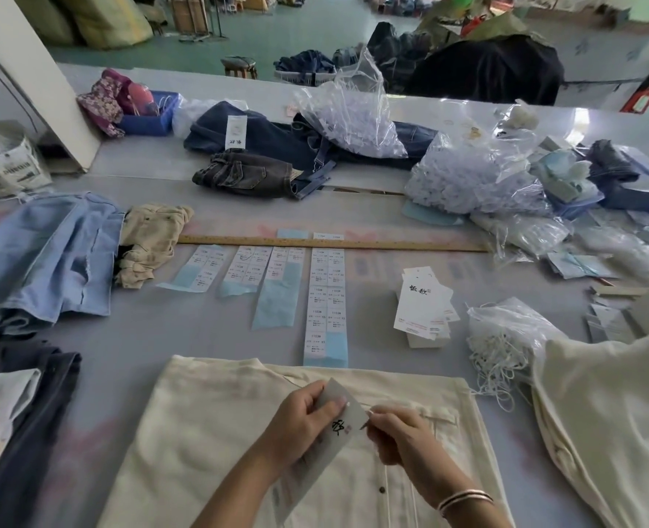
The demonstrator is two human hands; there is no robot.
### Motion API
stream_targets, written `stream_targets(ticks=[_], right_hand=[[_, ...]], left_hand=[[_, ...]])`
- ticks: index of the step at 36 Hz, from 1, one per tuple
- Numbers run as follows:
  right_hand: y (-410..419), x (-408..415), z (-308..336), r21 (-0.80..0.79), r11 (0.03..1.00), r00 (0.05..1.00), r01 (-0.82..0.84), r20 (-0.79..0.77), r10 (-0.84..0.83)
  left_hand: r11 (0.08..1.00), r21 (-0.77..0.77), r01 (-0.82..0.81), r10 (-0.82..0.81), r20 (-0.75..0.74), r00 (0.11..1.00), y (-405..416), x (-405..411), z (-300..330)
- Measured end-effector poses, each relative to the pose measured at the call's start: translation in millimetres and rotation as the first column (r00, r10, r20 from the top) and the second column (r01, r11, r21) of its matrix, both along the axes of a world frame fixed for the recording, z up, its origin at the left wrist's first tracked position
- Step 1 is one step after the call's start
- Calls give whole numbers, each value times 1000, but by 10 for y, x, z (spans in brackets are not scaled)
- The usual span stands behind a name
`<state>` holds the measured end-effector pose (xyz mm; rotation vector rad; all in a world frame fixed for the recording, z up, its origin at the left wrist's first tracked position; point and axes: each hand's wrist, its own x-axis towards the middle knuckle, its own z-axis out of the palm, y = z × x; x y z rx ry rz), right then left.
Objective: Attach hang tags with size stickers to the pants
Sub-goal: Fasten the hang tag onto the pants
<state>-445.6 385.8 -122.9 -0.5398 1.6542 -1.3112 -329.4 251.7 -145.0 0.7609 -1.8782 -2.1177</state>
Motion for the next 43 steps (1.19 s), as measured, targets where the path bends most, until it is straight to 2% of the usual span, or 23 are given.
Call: stream_targets(ticks=[8, 13, 15, 20, 26, 32, 37, 40, 43], right_hand=[[18, 105, 3, -91, 996, 1000, 0, -14, -2], [33, 155, 14, -82, 997, 997, -18, 68, 24], [47, 176, -4, -62, 998, 999, -28, 15, 29], [35, 216, 45, -65, 981, 972, -182, -162, 170], [-27, 199, 40, -84, 964, 947, -252, -226, 228], [-40, 134, 12, 37, 948, 855, -315, -422, 301], [-50, 73, 41, 156, 925, 718, -345, -591, 368], [-56, 61, 72, 189, 910, 654, -370, -643, 399], [-54, 33, 47, 171, 909, 637, -380, -664, 392]], left_hand=[[998, 50, 36, -34, -46, 998, 34, 78, 66], [997, 50, 57, -54, -65, 996, 32, 129, 107], [997, 58, 55, -51, -70, 996, 32, 142, 120], [995, 86, 59, -51, -86, 995, 36, 149, 153], [991, 107, 78, -68, -97, 993, 27, 163, 195], [995, 57, 84, -80, -76, 994, -6, 168, 222], [994, 34, 99, -97, -67, 993, -12, 174, 205], [996, 35, 85, -83, -59, 995, -3, 157, 186], [995, 25, 92, -91, -42, 995, 12, 139, 166]])
